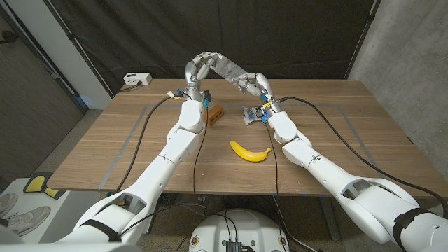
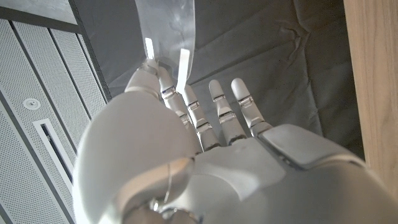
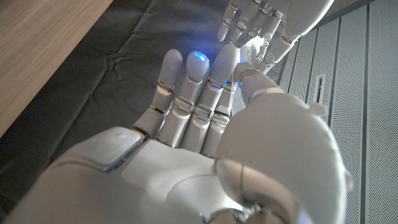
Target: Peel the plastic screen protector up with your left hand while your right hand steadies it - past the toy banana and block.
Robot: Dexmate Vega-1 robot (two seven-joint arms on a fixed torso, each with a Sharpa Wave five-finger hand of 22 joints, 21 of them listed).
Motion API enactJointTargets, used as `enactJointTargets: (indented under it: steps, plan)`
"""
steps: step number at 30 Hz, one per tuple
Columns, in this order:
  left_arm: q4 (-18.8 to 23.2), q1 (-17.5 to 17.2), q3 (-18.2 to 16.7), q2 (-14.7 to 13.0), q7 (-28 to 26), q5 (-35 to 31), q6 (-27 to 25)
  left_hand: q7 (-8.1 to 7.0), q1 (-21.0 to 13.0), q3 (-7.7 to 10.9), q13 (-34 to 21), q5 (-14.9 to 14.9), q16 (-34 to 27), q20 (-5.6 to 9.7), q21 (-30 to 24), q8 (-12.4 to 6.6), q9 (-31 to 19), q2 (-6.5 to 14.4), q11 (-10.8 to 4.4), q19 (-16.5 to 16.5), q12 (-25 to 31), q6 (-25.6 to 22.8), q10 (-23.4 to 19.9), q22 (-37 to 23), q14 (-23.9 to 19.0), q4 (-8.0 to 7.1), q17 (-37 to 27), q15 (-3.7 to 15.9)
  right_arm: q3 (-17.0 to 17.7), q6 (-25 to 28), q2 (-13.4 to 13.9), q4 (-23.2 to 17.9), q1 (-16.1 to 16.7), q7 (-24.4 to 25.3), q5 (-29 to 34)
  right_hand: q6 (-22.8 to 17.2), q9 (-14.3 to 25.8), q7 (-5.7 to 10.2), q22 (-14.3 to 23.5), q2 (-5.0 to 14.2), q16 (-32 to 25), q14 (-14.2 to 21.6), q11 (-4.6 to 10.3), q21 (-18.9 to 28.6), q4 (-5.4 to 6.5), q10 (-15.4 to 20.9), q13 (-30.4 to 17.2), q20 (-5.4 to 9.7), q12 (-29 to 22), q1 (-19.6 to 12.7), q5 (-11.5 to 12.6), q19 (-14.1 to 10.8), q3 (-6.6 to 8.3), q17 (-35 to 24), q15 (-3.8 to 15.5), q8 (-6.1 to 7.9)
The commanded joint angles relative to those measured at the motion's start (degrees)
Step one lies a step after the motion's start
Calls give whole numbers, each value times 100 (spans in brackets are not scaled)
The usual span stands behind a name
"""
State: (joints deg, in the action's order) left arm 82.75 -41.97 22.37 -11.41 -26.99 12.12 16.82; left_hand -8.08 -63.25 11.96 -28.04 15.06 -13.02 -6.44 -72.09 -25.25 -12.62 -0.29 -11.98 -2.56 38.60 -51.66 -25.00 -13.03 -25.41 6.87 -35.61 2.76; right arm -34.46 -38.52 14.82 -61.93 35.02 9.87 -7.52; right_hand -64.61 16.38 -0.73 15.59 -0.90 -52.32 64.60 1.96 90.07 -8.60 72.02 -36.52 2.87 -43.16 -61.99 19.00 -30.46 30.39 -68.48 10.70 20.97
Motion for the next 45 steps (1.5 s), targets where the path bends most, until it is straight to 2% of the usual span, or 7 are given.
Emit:
enactJointTargets:
  steps: [1, 12, 23, 30, 35, 41, 45]
  plan:
    - [-55, 84, 0, 10, 233, 241, -70, 1, 51, -14, -28, -65, 52, 10, -76, 344, 123, -56, -5, -25, 0, 453, 38, 10, -24, -54, 0, 522, 3, -84, -13, 48, -24, -9, -27, -310, 526, -214, 25, 50, 6, 157, -11, 25, -4, 54, -14, 715, 34, 12, 45, 26, 65, -27, 214, -9]
    - [-201, 260, 59, 9, 553, 477, -108, 1, 21, 3, -43, -65, 35, 33, -141, 380, 179, -32, -10, -78, 64, 77, -47, 21, -83, -47, -16, 557, 18, -161, -41, 154, -54, 1, -64, -318, 532, -209, 46, 30, 3, 185, -1, 27, -4, 58, -25, 717, 37, 36, 46, 22, 90, -74, 211, -16]
    - [-397, 418, 81, 128, 888, 908, -128, 457, -58, 93, -85, -134, -7, 32, -198, 465, 204, 93, -10, -41, 179, -278, -236, 81, -229, -35, -59, 643, 32, -239, -72, 313, -125, -57, -86, -315, 545, -196, 67, 25, 22, 187, -10, 30, -5, 63, -30, 714, 45, 50, 45, 24, 119, -85, 214, -23]
    - [-559, 460, 54, 370, 506, 889, -35, 214, -289, 246, -130, -234, -73, -11, -242, 392, 181, 253, -17, 155, 332, -873, -554, 176, -480, 56, -88, 748, 64, -278, -107, 437, -164, -93, -126, -327, 542, -185, 80, 19, 24, 196, -4, 30, -11, 64, -35, 720, 49, 51, 45, 25, 135, -95, 214, -28]
    - [-637, 472, 66, 469, 273, 780, 65, 531, -548, 406, -162, -373, -106, 39, -278, 213, 205, 360, -40, 370, 513, -1755, -984, 226, -752, 147, -122, 926, 94, -289, -127, 505, -190, -155, -176, -319, 543, -190, 89, 12, 28, 197, -7, 30, -12, 55, -48, 718, 50, 57, 41, 27, 142, -100, 215, -35]
    - [-971, 626, 241, 398, -198, -6, 409, 422, -549, 360, -278, -418, -24, 102, -205, 384, 261, 288, 22, 344, 488, -1984, -640, 243, -535, 103, -279, 927, 132, -287, -139, 515, -186, -220, -238, -328, 548, -194, 103, 16, 36, 198, -6, 32, -16, 74, -17, 712, 70, 53, 39, 28, 161, -100, 216, -36]
    - [-1526, 921, 537, 232, -1333, -1547, 857, 414, -549, 346, -405, -401, 33, 52, -154, 569, 264, 283, 13, 272, 462, -2000, -245, 237, -307, 71, -403, 825, 169, -220, -122, 441, -158, -317, -346, -342, 546, -204, 99, -1, 51, 201, -5, 22, -24, 95, -23, 719, 63, 53, 43, -1, 175, -84, 218, -37]
